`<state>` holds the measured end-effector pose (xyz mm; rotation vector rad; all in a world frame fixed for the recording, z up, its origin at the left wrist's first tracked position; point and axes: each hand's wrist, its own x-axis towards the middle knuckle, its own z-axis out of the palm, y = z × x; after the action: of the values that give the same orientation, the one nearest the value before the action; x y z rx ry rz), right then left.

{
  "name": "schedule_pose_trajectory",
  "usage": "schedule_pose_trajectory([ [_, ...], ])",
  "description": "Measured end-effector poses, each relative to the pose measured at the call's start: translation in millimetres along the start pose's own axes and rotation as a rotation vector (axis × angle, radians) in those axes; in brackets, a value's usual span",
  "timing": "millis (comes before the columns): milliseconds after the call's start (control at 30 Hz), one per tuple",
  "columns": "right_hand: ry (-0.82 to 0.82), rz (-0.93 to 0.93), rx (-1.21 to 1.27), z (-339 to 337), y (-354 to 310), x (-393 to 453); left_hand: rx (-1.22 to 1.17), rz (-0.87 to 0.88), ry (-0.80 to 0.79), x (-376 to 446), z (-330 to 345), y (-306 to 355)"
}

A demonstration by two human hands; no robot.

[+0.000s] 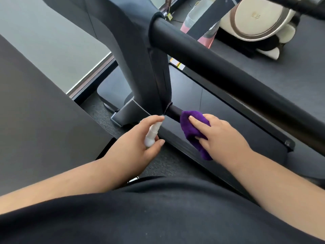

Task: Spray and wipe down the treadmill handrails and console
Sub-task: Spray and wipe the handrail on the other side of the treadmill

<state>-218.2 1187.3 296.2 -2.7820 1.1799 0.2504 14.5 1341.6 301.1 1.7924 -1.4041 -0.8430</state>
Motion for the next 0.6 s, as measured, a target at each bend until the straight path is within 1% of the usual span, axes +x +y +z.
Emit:
schedule_pose_trajectory([
  [100, 0.005, 0.053, -0.022, 0, -5, -4, -0.007, 0.029, -0.043, 4, -4, -5],
  [200, 0.016, 0.088, -0.051, -2, -23, 14, 0.000, 0.038, -0.060, 4, -8, -12],
  [300, -0.012, 0.119, -0.051, 0, -42, 44, -0.007, 0.044, -0.065, 5, -12, -16],
  [433, -0.054, 0.221, -0.048, -1, -61, 67, 0.005, 0.098, -0.083, 10, -15, -8],
  [533, -0.082, 0.253, 0.012, -8, -53, 57, 0.014, 0.149, -0.093, 13, -19, -2],
  [600, -0.089, 0.313, 0.086, -12, -36, 43, 0.015, 0.171, -0.091, 13, -24, 0],
])
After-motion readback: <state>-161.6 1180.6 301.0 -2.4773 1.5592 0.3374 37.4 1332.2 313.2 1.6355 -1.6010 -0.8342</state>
